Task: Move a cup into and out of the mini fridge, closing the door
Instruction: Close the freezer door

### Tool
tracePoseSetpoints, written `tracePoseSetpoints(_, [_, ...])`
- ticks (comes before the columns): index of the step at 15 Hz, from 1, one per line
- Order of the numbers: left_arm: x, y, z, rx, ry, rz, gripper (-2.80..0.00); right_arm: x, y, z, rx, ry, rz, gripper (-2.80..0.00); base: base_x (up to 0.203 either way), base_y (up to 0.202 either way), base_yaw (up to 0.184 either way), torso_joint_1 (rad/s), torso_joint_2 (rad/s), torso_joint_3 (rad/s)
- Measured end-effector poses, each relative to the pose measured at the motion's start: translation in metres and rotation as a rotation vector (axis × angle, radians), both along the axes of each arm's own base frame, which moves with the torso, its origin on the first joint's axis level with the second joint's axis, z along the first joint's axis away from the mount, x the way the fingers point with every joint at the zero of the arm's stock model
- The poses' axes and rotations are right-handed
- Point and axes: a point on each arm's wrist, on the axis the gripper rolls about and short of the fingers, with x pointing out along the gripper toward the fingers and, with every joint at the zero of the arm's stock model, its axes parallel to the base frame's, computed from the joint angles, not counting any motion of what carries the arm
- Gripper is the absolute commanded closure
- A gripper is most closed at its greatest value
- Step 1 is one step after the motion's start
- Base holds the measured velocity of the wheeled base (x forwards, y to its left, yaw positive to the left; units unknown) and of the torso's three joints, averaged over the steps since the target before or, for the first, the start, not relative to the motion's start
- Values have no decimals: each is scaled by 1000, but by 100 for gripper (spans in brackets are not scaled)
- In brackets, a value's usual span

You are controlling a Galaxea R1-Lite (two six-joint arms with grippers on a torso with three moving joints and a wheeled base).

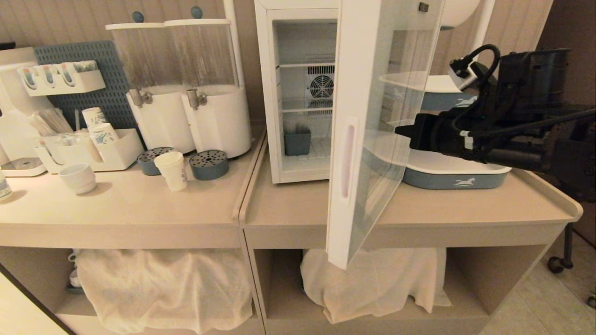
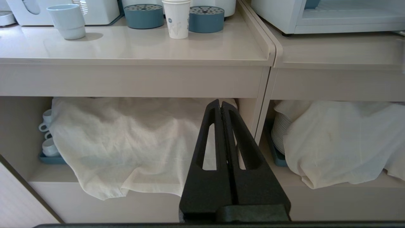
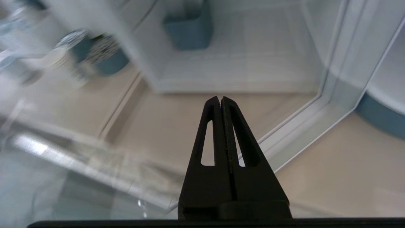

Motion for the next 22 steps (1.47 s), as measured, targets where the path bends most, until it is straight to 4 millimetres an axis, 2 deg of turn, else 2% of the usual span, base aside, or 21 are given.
tracePoseSetpoints(4, [0, 0, 0, 0, 1, 0, 0, 22, 39, -3, -20, -19, -3, 0, 0, 0, 0, 0, 0, 0])
tracePoseSetpoints(9, [0, 0, 0, -5, 0, 0, 0, 51, 67, -7, -41, -32, -6, 0, 0, 0, 0, 0, 0, 0])
tracePoseSetpoints(13, [0, 0, 0, -4, 0, 0, 0, 73, 79, -13, -47, -29, -7, 0, 0, 0, 0, 0, 0, 0])
tracePoseSetpoints(18, [0, 0, 0, -4, 0, 0, 0, 94, 90, -5, -63, -42, -13, 0, 0, 0, 0, 0, 0, 0])
tracePoseSetpoints(22, [0, 0, 0, -4, -1, 0, 0, 110, 87, -11, -108, -48, -45, 0, 0, 0, 0, 0, 0, 0])
